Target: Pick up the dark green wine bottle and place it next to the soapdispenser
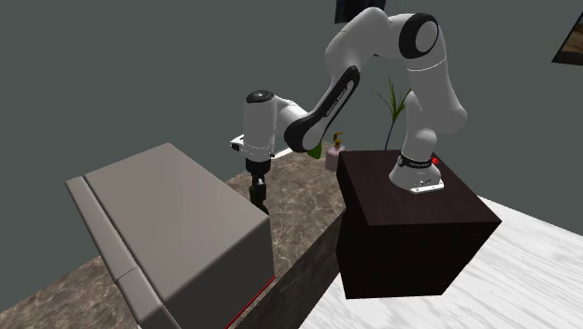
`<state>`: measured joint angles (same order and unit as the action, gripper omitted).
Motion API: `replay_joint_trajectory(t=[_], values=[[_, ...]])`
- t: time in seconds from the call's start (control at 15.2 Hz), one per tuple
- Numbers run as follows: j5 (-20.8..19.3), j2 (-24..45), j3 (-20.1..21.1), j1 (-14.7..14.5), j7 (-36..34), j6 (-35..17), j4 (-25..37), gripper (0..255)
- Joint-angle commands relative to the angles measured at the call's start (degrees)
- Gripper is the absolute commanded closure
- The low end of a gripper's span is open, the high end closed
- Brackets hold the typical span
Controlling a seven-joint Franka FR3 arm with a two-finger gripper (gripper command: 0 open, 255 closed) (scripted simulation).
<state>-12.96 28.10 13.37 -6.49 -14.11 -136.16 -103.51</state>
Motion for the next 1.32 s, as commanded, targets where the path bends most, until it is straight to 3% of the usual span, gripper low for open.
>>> replay_joint_trajectory(t=[0.0,0.2,0.26,0.86,1.25], values=[[0.0,0.1,0.0,0.0,0.0,-0.1,0.0,0],[0.0,0.1,0.0,0.0,0.0,-0.1,0.0,0],[0.0,0.1,0.0,0.0,0.0,-0.1,0.0,255],[0.0,0.1,0.0,0.0,0.0,-0.1,0.0,255],[1.1,-2.6,0.6,0.4,0.8,3.4,0.9,255]])
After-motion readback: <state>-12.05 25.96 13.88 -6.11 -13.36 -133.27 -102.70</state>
